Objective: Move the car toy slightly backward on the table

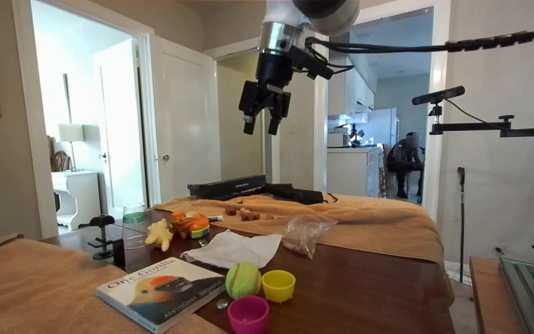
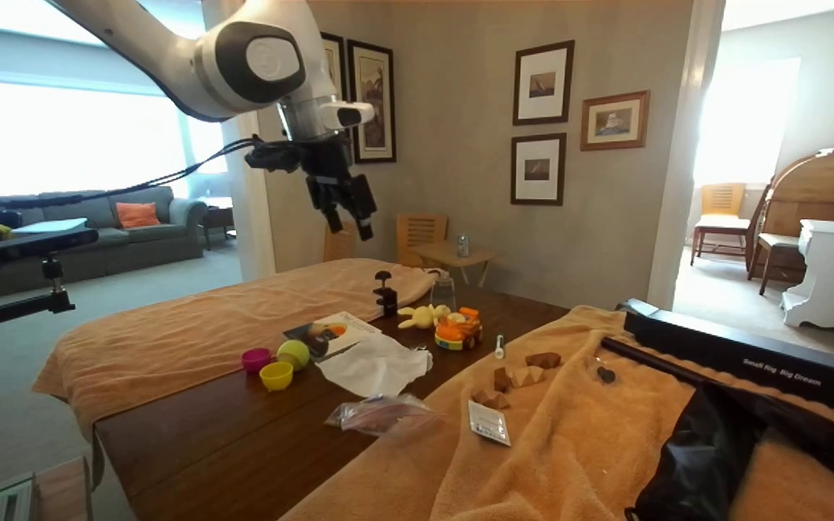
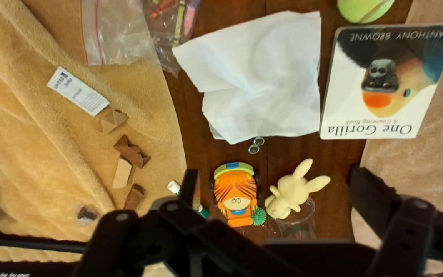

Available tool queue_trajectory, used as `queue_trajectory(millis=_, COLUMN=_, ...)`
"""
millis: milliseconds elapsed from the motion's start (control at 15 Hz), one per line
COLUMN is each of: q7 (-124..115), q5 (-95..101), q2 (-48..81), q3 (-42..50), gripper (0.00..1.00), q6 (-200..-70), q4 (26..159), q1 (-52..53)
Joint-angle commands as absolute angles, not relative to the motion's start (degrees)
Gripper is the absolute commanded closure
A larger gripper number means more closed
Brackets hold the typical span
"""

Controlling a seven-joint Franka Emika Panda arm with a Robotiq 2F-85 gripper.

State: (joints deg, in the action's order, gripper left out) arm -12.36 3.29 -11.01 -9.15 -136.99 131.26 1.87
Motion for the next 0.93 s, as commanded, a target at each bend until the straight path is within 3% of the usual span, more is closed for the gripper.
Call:
queue_trajectory(millis=0, q7=-11.68, q5=4.04, q2=-1.83, q3=-7.00, gripper=0.00, q6=-137.32, q4=121.50, q1=1.63)
queue_trajectory(millis=267, q7=-12.38, q5=2.37, q2=4.99, q3=-4.73, gripper=0.00, q6=-134.71, q4=113.22, q1=1.89)
queue_trajectory(millis=333, q7=-12.27, q5=3.32, q2=0.74, q3=-4.71, gripper=0.00, q6=-137.16, q4=119.03, q1=2.38)
queue_trajectory(millis=867, q7=-13.41, q5=3.33, q2=7.46, q3=-3.61, gripper=0.00, q6=-138.29, q4=113.09, q1=2.39)
